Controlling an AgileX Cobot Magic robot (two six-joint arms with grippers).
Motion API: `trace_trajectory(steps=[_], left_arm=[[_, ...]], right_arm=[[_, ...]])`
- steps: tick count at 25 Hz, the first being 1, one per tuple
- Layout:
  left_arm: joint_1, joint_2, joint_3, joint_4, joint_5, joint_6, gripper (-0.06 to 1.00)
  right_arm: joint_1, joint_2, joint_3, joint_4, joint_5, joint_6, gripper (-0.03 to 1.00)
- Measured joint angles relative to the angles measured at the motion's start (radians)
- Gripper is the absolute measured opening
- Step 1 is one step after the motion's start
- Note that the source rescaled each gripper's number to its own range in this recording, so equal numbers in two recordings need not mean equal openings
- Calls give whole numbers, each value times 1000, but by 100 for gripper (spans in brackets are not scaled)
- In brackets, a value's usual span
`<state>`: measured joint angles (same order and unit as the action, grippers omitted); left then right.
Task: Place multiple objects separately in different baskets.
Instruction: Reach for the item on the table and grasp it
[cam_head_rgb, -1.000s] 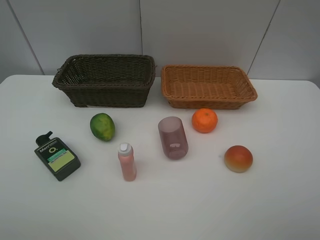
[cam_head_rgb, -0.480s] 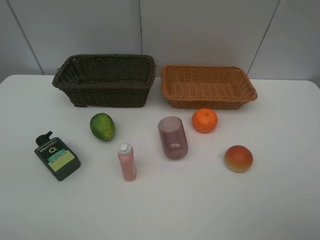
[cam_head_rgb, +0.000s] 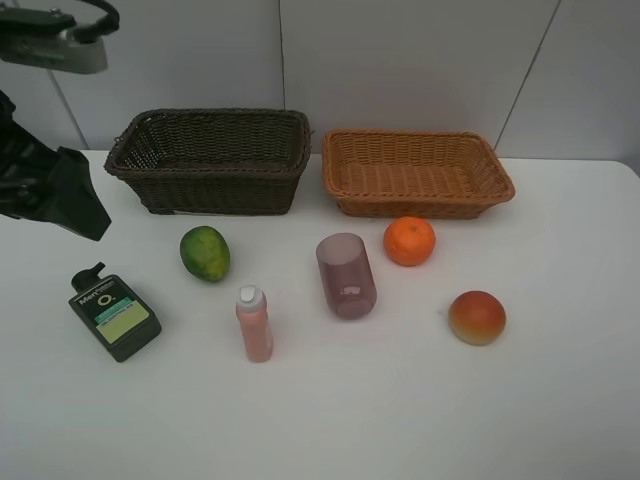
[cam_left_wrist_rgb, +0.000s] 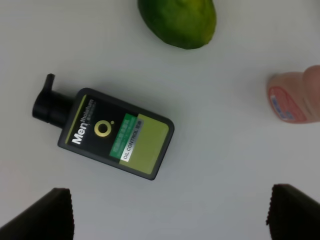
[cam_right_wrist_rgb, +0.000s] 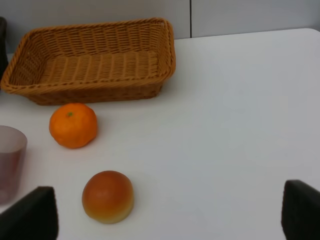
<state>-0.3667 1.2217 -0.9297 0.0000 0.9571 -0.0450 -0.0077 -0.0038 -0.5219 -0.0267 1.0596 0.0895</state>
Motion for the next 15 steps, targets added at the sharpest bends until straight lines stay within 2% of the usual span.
trace_trajectory(steps=[7,15], left_arm=[[-88,125,-64,14,7,-3,100],[-186,311,-316,16,141,-23,100]], right_arm=[[0,0,0,0,0,0,94],[0,0,0,0,0,0,94]])
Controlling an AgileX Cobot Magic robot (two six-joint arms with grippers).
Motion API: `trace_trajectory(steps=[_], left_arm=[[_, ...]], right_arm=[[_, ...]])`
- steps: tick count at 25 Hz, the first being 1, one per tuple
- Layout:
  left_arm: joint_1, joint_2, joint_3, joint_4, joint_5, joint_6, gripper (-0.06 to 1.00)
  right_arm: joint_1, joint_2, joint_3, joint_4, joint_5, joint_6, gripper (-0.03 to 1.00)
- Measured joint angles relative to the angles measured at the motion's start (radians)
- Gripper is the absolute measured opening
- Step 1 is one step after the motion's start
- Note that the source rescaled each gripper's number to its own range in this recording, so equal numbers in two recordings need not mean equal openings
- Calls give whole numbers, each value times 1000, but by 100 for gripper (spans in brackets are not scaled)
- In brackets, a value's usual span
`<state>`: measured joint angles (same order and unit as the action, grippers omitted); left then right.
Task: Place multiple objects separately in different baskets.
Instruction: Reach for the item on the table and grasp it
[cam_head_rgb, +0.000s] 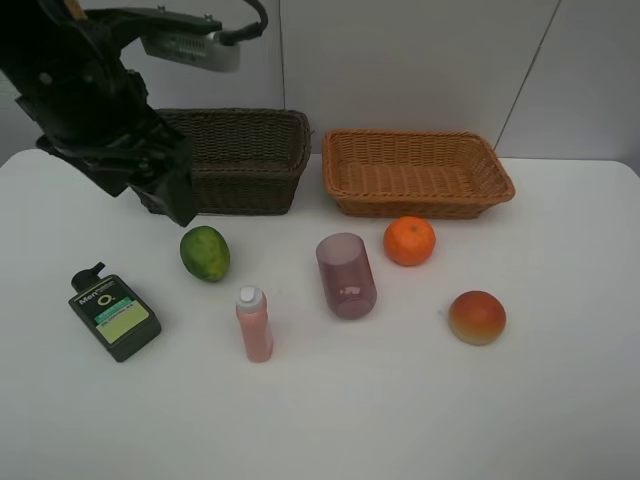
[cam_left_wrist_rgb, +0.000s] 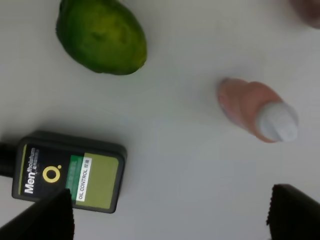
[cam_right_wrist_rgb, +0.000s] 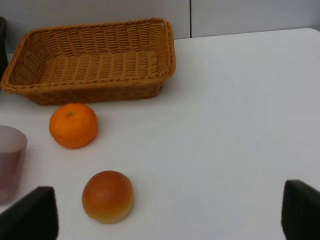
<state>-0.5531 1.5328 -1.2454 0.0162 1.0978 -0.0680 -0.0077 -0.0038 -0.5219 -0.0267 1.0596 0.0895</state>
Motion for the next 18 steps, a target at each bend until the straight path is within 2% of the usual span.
trace_trajectory(steps=[8,15,18], left_arm=[[-114,154,-163,-3,63,-1,100],[-159,237,-176,-16,92,-3,100],[-168,250,-178,-10,96,-35,100]], right_arm=[[0,0,0,0,0,0,94],[0,0,0,0,0,0,94],[0,0,0,0,0,0,94]])
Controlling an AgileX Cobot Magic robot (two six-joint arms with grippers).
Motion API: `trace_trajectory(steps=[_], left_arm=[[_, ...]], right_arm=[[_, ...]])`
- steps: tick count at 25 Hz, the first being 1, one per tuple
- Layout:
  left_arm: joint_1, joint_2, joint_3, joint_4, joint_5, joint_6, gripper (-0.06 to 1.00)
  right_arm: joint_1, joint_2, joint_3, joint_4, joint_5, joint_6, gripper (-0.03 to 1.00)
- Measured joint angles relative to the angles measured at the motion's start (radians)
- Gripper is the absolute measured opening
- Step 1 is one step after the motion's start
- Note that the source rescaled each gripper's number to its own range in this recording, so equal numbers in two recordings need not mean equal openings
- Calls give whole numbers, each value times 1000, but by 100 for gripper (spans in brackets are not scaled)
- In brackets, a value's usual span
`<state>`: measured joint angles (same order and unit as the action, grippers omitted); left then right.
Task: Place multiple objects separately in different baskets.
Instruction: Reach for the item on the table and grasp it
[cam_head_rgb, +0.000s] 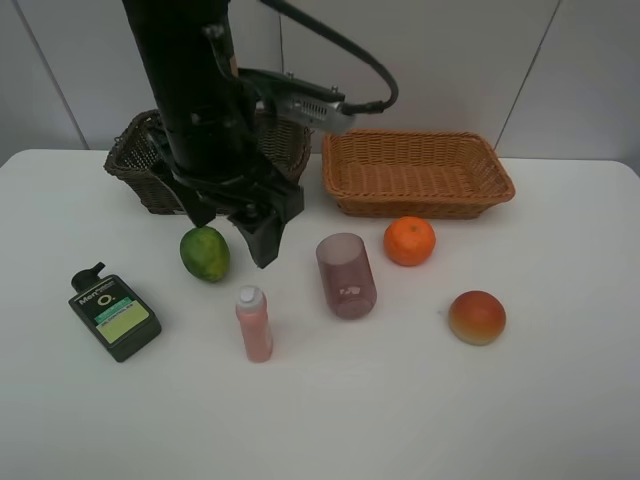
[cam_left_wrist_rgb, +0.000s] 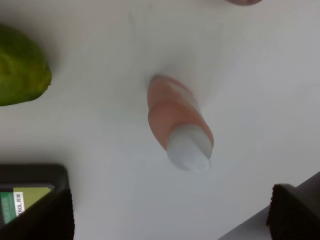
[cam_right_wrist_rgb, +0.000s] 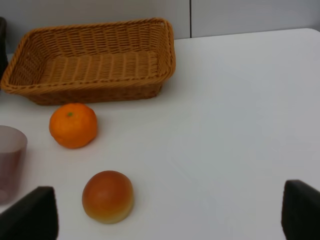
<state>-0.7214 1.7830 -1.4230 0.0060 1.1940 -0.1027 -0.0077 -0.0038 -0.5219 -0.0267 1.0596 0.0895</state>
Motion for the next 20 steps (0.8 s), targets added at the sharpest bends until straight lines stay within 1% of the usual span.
trace_trajectory(steps=[2,8,11,16,20], left_arm=[[-4,10,0,0,0,-53,100],[-15,34,3,15,0,-274,100],[-24,34,31,23,0,-364,100],[-38,34,118,22,0,-471,100],[-48,34,163,19,-42,-502,100]], right_arm=[[0,0,0,0,0,0,94],[0,0,0,0,0,0,94],[0,0,0,0,0,0,94],[0,0,0,-1,0,0,94],[0,0,0,-1,0,0,94]])
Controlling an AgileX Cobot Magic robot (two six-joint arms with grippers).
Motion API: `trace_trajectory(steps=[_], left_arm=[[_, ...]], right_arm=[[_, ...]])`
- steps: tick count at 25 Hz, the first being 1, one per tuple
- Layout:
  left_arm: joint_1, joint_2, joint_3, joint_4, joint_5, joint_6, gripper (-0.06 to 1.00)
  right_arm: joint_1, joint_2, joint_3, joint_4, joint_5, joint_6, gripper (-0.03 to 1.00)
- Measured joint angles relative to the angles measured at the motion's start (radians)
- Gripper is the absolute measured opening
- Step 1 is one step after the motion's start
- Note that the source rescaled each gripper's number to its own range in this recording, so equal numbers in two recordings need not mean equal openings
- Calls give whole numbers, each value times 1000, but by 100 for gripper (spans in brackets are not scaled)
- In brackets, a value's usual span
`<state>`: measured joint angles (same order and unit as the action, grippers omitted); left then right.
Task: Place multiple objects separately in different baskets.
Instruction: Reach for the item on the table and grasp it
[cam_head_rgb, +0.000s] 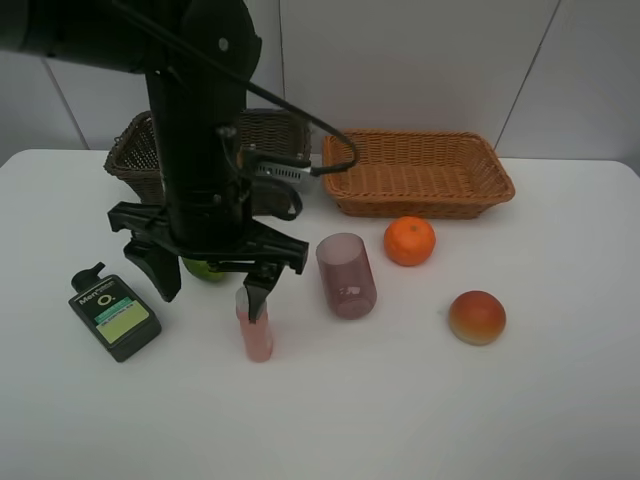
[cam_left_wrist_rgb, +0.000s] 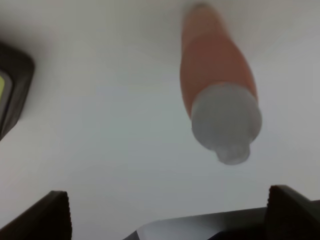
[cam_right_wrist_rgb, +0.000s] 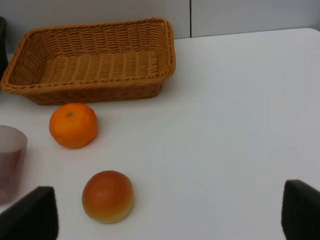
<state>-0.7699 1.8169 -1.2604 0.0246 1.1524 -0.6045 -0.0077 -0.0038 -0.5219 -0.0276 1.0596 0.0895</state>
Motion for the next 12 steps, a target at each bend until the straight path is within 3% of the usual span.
trace_trajectory(steps=[12], left_arm=[[0,17,11,-4,-120,-14,100]], right_arm=[[0,0,0,0,0,0,94]])
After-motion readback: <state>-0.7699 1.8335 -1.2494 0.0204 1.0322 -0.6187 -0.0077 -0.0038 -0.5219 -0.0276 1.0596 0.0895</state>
